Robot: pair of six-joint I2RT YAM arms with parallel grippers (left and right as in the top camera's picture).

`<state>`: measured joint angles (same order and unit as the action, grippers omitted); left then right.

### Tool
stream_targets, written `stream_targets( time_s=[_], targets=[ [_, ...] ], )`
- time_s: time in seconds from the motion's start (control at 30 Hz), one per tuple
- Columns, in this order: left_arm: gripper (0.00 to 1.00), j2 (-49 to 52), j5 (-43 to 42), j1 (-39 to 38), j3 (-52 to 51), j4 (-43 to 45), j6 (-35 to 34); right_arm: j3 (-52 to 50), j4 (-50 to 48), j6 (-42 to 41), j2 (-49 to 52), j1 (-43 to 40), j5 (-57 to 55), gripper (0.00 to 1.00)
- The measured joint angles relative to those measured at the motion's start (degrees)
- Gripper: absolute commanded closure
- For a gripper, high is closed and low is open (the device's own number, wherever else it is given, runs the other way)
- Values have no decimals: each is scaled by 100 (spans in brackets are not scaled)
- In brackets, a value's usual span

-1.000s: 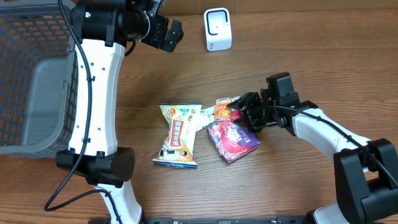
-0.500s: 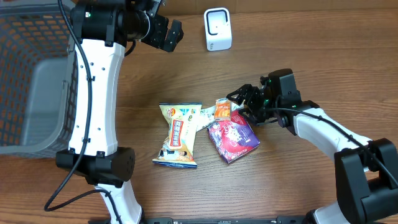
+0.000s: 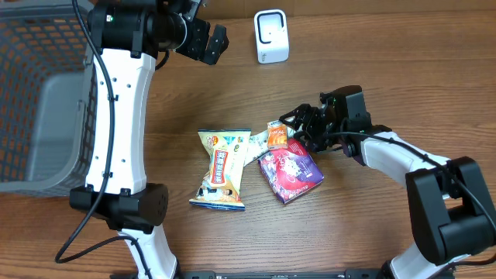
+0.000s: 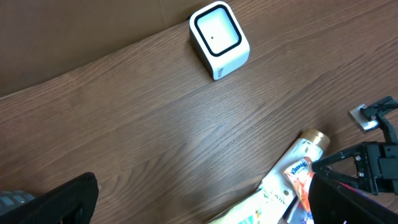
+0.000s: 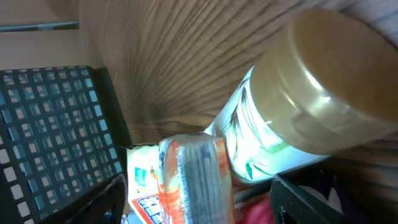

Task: Scan the item barcode
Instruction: 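Lower the right gripper onto the orange Kleenex pack and grasp it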

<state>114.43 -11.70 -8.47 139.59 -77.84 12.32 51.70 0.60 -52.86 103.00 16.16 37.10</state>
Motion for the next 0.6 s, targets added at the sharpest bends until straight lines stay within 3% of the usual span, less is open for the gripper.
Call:
stream_targets(
  time_s=[0.23,0.6],
  targets=[
    [0,0,0,-2,0,2,0,0,-13,-2,15,0,166,34],
    [0,0,0,-2,0,0,0,0,7,17,15,0,317,36]
  ],
)
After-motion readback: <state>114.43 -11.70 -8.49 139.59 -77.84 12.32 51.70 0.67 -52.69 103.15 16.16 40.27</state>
